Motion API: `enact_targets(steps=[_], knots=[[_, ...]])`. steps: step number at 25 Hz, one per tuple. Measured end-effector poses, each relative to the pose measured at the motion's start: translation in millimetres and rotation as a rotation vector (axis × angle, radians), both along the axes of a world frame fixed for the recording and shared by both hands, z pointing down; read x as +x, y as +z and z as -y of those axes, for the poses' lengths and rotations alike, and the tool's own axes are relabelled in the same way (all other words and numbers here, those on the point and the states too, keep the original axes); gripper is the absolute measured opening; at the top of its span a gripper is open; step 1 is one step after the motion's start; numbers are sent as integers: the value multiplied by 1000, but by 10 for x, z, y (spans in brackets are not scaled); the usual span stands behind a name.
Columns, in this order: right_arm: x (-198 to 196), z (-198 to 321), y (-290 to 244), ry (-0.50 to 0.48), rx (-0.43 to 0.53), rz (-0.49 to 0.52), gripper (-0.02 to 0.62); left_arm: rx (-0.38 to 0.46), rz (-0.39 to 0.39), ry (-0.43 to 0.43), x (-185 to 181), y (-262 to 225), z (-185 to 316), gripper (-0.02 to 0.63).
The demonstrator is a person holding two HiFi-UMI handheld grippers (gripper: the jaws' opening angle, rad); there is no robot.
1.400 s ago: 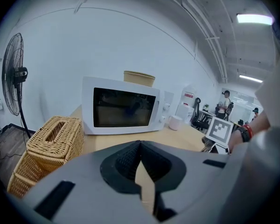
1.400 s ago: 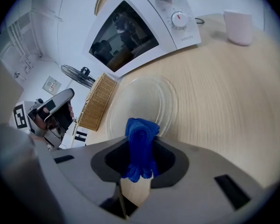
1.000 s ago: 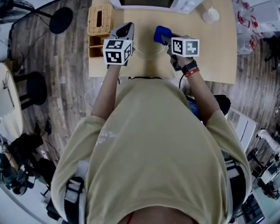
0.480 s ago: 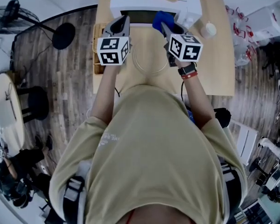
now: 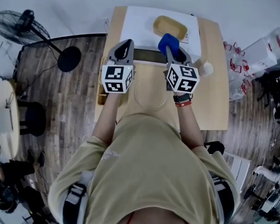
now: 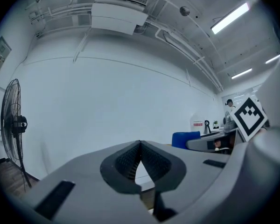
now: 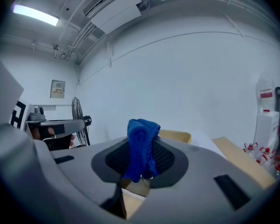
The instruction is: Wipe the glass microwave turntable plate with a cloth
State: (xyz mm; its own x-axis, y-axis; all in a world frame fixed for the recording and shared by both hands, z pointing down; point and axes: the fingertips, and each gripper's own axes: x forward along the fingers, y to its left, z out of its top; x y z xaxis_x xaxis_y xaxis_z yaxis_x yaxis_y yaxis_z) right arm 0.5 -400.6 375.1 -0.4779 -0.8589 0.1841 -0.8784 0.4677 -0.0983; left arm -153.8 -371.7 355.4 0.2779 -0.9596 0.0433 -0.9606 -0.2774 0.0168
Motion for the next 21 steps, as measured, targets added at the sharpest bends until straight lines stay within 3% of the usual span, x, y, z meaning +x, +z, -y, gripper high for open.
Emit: enact_targets(steps=[21], knots=[[-33, 71, 172, 12, -44, 0, 104, -34, -24, 50, 37, 236, 168, 20]])
